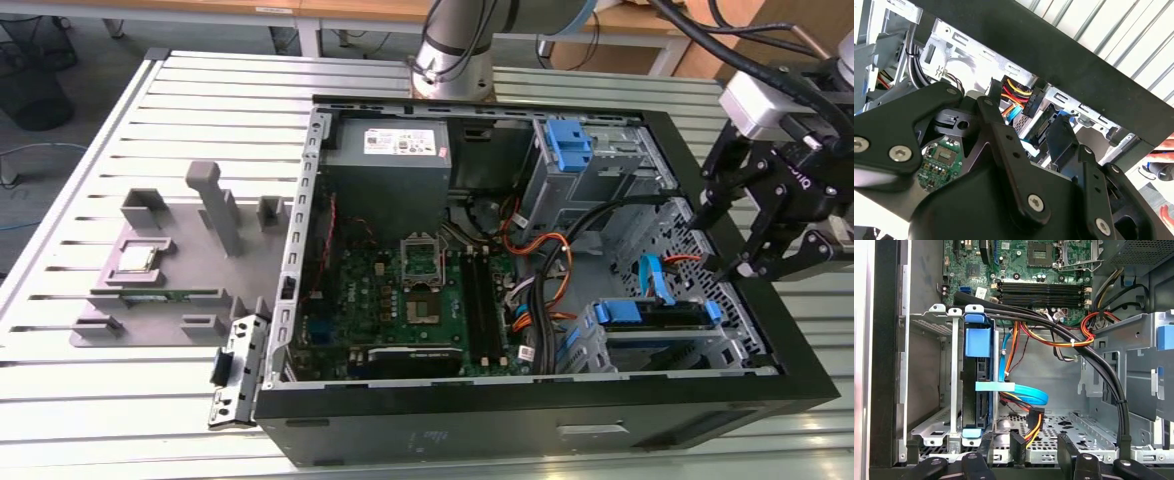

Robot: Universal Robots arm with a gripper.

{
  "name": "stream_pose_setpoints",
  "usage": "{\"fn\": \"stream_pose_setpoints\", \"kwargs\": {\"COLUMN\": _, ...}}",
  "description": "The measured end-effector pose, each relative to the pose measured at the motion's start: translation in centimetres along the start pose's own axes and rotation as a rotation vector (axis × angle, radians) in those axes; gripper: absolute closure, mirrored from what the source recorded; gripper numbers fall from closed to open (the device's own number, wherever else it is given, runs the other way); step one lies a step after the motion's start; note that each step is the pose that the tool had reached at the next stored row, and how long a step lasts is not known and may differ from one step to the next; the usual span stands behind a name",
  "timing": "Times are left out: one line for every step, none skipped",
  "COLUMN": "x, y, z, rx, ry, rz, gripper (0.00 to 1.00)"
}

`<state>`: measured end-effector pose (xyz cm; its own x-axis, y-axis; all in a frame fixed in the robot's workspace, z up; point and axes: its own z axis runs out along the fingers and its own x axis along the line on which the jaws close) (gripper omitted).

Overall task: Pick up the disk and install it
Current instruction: 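Insert the second disk wire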

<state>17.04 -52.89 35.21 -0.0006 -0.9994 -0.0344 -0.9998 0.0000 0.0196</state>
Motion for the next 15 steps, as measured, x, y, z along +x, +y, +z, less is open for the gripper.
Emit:
{"fn": "stream_pose_setpoints", "kwargs": {"x": 0.0, "y": 0.0, "z": 0.01, "rx": 0.0, "ry": -0.0001, "rz": 0.0, "gripper": 0.38}}
{"fn": "stream_pose_setpoints", "kwargs": {"x": 0.0, "y": 0.0, "z": 0.01, "rx": 0.0, "ry": -0.0001, "rz": 0.0, "gripper": 0.39}}
{"fn": "stream_pose_setpoints", "kwargs": {"x": 0.0, "y": 0.0, "z": 0.01, "rx": 0.0, "ry": -0.0001, "rz": 0.0, "gripper": 0.39}}
{"fn": "stream_pose_setpoints", "kwargs": {"x": 0.0, "y": 0.0, "z": 0.01, "rx": 0.0, "ry": -0.0001, "rz": 0.0, "gripper": 0.39}}
{"fn": "stream_pose_setpoints", "kwargs": {"x": 0.0, "y": 0.0, "z": 0.01, "rx": 0.0, "ry": -0.0001, "rz": 0.0, "gripper": 0.45}}
{"fn": "stream_pose_setpoints", "kwargs": {"x": 0.0, "y": 0.0, "z": 0.01, "rx": 0.0, "ry": -0.0001, "rz": 0.0, "gripper": 0.52}}
{"fn": "stream_pose_setpoints", "kwargs": {"x": 0.0, "y": 0.0, "z": 0.01, "rx": 0.0, "ry": -0.0001, "rz": 0.0, "gripper": 0.52}}
{"fn": "stream_pose_setpoints", "kwargs": {"x": 0.0, "y": 0.0, "z": 0.01, "rx": 0.0, "ry": -0.0001, "rz": 0.0, "gripper": 0.58}}
{"fn": "stream_pose_setpoints", "kwargs": {"x": 0.0, "y": 0.0, "z": 0.01, "rx": 0.0, "ry": -0.0001, "rz": 0.0, "gripper": 0.58}}
{"fn": "stream_pose_setpoints", "kwargs": {"x": 0.0, "y": 0.0, "z": 0.01, "rx": 0.0, "ry": -0.0001, "rz": 0.0, "gripper": 0.6}}
{"fn": "stream_pose_setpoints", "kwargs": {"x": 0.0, "y": 0.0, "z": 0.02, "rx": 0.0, "ry": -0.0001, "rz": 0.0, "gripper": 0.6}}
{"fn": "stream_pose_setpoints", "kwargs": {"x": 0.0, "y": 0.0, "z": 0.02, "rx": 0.0, "ry": -0.0001, "rz": 0.0, "gripper": 0.6}}
{"fn": "stream_pose_setpoints", "kwargs": {"x": 0.0, "y": 0.0, "z": 0.02, "rx": 0.0, "ry": -0.0001, "rz": 0.0, "gripper": 0.67}}
{"fn": "stream_pose_setpoints", "kwargs": {"x": 0.0, "y": 0.0, "z": 0.02, "rx": 0.0, "ry": -0.0001, "rz": 0.0, "gripper": 0.67}}
{"fn": "stream_pose_setpoints", "kwargs": {"x": 0.0, "y": 0.0, "z": 0.06, "rx": -0.0001, "ry": -0.0004, "rz": 0.0, "gripper": 0.67}}
